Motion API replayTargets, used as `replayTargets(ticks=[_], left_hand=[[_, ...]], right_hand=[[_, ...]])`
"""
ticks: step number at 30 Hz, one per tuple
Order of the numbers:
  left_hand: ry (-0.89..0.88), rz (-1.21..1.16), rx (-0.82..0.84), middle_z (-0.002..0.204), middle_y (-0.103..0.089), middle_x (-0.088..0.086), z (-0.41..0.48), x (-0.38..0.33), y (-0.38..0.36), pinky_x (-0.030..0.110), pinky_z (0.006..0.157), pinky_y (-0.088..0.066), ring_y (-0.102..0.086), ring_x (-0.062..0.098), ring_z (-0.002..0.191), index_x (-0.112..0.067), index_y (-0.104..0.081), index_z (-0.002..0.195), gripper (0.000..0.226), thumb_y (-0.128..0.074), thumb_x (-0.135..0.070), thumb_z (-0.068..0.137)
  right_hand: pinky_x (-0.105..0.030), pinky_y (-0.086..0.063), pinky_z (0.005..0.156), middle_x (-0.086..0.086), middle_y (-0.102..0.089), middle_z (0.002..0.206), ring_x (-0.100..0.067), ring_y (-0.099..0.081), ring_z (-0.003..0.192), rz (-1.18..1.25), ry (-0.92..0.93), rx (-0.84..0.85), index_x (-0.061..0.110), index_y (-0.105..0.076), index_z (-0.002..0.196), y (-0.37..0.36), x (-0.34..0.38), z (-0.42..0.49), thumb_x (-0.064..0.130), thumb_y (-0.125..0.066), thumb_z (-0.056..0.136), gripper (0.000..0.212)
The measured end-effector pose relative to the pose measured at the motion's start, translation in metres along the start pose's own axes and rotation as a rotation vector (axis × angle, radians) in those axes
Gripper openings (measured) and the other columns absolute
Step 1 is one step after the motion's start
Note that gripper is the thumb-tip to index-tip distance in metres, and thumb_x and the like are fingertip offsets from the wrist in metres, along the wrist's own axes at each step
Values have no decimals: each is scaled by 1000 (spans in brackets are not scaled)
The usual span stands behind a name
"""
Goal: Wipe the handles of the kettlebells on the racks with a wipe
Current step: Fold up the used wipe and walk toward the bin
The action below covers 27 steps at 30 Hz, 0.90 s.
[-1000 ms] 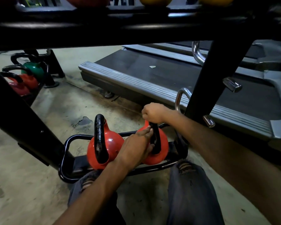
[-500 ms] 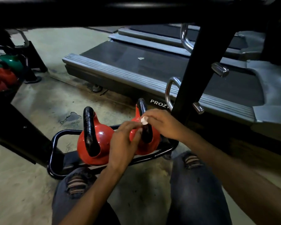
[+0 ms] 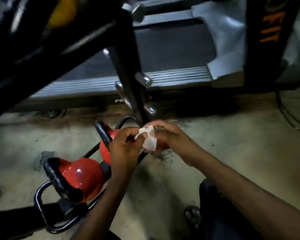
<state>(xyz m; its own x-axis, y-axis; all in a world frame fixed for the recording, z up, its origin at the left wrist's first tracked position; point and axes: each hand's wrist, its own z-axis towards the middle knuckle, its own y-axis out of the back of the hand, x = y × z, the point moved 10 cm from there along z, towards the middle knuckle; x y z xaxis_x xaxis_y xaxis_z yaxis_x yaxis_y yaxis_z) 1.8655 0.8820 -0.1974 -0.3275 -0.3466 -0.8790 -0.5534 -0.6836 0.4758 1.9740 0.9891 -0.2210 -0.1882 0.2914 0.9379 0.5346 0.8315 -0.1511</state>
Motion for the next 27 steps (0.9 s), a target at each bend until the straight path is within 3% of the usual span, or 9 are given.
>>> replayTargets(ticks=[2, 4, 7, 11, 15, 17, 20, 24, 27], left_hand=[[76, -67, 138, 91, -76, -4, -2, -26, -20, 28, 81, -57, -71, 8, 89, -18, -75, 98, 9, -72, -25, 93], [171, -152, 293, 95, -77, -5, -11, -58, -43, 29, 84, -57, -72, 10, 94, -20, -77, 102, 11, -72, -25, 93], [252, -136, 469, 93, -77, -5, -39, -121, -66, 39, 84, -58, -72, 12, 91, -24, -78, 97, 10, -71, -22, 91], [267, -220, 630, 87, -76, 3, -82, -218, -77, 34, 76, -57, -71, 19, 84, -23, -79, 87, 16, -69, -12, 93], [107, -121, 857, 82, -74, 0, -128, -317, -76, 27, 71, -52, -68, 13, 79, -19, -76, 88, 12, -79, -30, 84], [71, -77, 922, 76, -73, -1, -149, -356, -73, 31, 71, -50, -65, 11, 73, -19, -75, 86, 8, -80, -26, 84], [86, -70, 985, 73, -73, 8, -182, -404, -69, 41, 74, -53, -65, 16, 69, -15, -75, 85, 3, -74, -16, 88], [168, -97, 1025, 74, -70, 20, -226, -443, -79, 47, 75, -57, -64, 22, 68, -4, -73, 84, 10, -71, -13, 84], [185, -105, 1139, 83, -72, 21, -262, -467, -104, 47, 83, -59, -69, 27, 78, 0, -71, 90, 14, -60, -8, 93]], right_hand=[[-39, -62, 73, -8, -75, 105, -25, -76, 88, -83, 45, 24, 22, -61, 128, 14, 16, -32, 6, -62, 95, 37], [-39, -61, 81, -3, -75, 107, -21, -75, 92, -183, 70, -36, 27, -59, 131, 34, 34, -67, 3, -63, 92, 45], [-39, -61, 80, 5, -74, 99, -13, -74, 87, -266, 79, -296, 27, -67, 115, 71, 73, -127, 13, -71, 92, 27], [-41, -56, 74, 9, -65, 92, -13, -67, 80, -346, 91, -615, 26, -70, 96, 109, 137, -221, 22, -70, 90, 7], [-43, -61, 71, -7, -71, 86, -28, -72, 74, -82, -21, -776, 15, -67, 93, 121, 184, -316, 7, -72, 90, 10], [-44, -61, 68, -16, -74, 88, -33, -73, 72, 103, -60, -853, 9, -64, 98, 120, 206, -366, -1, -71, 88, 16], [-41, -57, 67, -11, -75, 89, -29, -74, 72, 160, -26, -920, 7, -64, 102, 115, 245, -433, -2, -69, 88, 18], [-24, -55, 69, 13, -67, 107, -6, -68, 79, -320, -33, -970, 27, -62, 117, 103, 281, -494, 24, -77, 85, 35], [-27, -53, 68, 13, -59, 107, -7, -62, 80, -607, 36, -1109, 28, -59, 110, 114, 297, -526, 33, -69, 92, 22]])
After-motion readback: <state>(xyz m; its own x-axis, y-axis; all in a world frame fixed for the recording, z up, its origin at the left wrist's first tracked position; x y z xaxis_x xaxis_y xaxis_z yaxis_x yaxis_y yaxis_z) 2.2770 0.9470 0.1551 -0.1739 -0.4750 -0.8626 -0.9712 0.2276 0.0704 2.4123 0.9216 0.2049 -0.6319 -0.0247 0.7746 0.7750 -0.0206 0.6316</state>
